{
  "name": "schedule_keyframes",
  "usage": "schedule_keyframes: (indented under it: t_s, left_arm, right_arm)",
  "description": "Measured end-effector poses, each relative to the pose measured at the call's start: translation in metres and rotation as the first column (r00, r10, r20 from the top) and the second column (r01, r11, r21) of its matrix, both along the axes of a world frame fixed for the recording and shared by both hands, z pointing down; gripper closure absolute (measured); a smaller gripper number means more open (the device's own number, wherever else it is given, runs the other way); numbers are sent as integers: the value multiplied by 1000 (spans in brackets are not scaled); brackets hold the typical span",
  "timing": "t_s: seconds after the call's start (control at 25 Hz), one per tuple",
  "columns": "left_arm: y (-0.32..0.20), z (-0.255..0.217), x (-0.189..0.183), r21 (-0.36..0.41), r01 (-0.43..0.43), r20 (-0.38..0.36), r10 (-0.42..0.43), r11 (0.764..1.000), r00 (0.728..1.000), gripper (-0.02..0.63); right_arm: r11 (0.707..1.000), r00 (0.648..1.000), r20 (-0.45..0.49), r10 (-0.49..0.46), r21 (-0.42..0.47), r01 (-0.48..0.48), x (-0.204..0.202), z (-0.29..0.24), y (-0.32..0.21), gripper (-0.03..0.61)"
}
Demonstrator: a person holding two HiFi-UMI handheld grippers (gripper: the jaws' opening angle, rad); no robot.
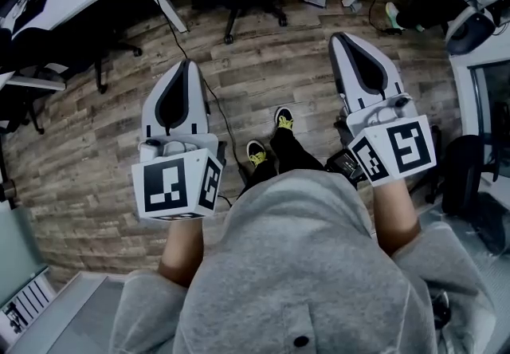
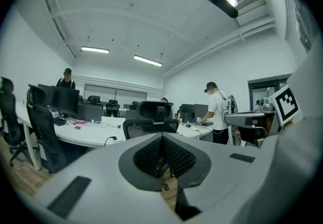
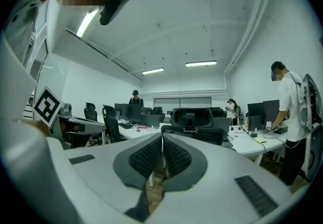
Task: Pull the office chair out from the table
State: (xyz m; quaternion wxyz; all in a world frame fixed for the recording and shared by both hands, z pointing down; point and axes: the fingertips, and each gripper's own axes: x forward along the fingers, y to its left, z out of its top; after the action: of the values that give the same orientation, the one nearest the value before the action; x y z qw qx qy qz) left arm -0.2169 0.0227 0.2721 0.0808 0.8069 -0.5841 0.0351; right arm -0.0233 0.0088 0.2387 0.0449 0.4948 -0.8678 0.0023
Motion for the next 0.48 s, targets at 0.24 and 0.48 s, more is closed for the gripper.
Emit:
schedule_keyframes:
  t_s: [0.24, 0.48]
  left_arm:
    - [-14, -6, 8, 16, -1, 11, 0, 1000, 1000, 603]
    - [-37, -9, 22, 30, 0, 20, -1, 1000, 1000, 603]
  right_arm:
    - [1000, 1000, 15, -9, 15, 9, 4, -3, -14, 549]
    - [999, 999, 15, -29, 30, 28, 11, -2, -36, 549]
